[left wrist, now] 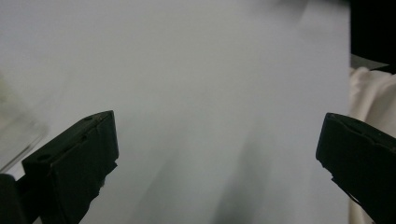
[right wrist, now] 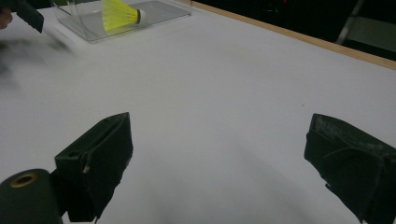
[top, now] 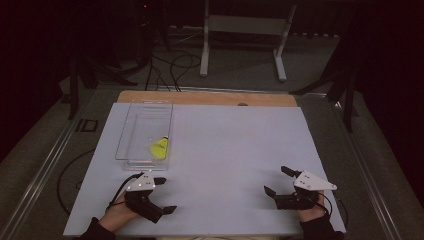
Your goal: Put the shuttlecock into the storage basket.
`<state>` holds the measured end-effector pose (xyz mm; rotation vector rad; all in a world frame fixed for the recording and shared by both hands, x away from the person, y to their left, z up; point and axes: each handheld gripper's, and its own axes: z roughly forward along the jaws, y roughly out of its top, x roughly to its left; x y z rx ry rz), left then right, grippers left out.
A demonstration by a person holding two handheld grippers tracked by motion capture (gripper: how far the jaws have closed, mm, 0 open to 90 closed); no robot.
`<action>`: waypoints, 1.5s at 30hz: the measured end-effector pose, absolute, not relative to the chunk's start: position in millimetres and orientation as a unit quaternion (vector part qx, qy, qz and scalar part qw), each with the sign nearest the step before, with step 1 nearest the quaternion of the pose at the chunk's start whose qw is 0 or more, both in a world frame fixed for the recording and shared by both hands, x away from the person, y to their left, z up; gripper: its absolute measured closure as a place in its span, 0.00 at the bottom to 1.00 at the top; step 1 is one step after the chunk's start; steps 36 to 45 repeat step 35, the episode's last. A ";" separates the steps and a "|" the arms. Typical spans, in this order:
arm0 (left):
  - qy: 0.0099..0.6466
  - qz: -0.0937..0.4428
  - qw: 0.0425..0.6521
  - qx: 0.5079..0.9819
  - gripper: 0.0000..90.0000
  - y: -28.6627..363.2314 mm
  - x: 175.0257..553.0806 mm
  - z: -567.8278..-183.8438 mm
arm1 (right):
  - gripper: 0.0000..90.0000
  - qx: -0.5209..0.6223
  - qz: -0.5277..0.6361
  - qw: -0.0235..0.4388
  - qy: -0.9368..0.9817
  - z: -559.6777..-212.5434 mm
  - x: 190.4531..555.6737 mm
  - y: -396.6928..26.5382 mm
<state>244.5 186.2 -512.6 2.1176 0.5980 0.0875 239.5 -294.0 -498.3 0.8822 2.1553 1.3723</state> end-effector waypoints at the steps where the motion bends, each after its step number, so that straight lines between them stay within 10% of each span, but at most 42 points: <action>1: 0.249 0.037 0.452 0.856 0.00 187.5 244.1 -513.5 | 0.09 0.320 0.496 0.217 0.778 -498.3 239.4 -294.0; 45: 0.270 0.042 0.464 0.843 0.00 191.1 246.1 -518.5 | 0.09 0.327 0.486 0.208 0.784 -502.4 241.8 -292.8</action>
